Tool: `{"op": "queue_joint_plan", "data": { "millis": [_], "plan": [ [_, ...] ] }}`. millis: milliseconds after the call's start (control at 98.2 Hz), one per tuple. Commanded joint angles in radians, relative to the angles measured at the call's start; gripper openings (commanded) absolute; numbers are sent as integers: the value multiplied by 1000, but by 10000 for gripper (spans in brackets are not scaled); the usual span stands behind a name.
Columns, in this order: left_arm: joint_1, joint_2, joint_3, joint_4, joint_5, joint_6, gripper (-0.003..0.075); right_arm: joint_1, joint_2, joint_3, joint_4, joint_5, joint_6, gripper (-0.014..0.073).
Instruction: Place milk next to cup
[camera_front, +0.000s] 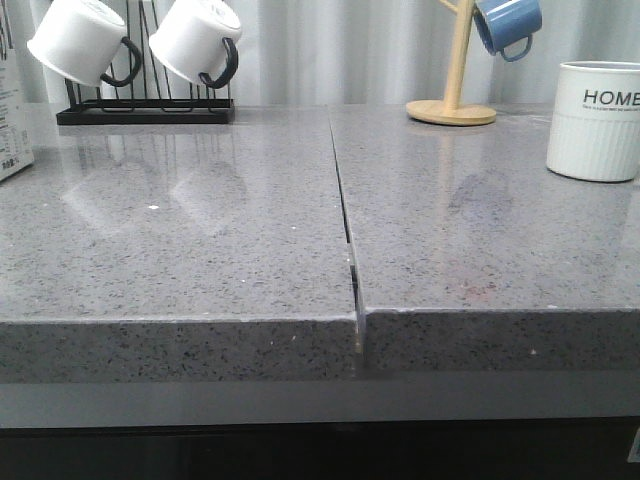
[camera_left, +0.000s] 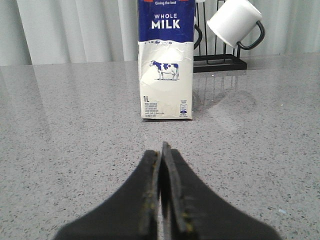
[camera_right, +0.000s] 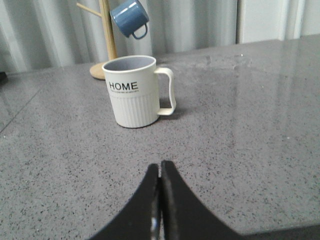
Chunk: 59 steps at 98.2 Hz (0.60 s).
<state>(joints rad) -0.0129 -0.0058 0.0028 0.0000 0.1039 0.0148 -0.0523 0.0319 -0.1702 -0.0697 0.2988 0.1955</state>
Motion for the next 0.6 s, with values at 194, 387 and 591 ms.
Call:
{"op": "queue_joint_plan", "data": {
  "millis": [194, 387, 591],
  "plan": [
    [5, -33, 40, -13, -85, -4, -21, -4, 193, -96, 3, -69, -3, -60],
    [5, -33, 40, -13, -85, -4, -21, -4, 335, -128, 4, -113, -3, 181],
    [5, -33, 40, -13, -85, -4, -21, -4, 498, -133, 3, -311, -3, 390]
  ]
}}
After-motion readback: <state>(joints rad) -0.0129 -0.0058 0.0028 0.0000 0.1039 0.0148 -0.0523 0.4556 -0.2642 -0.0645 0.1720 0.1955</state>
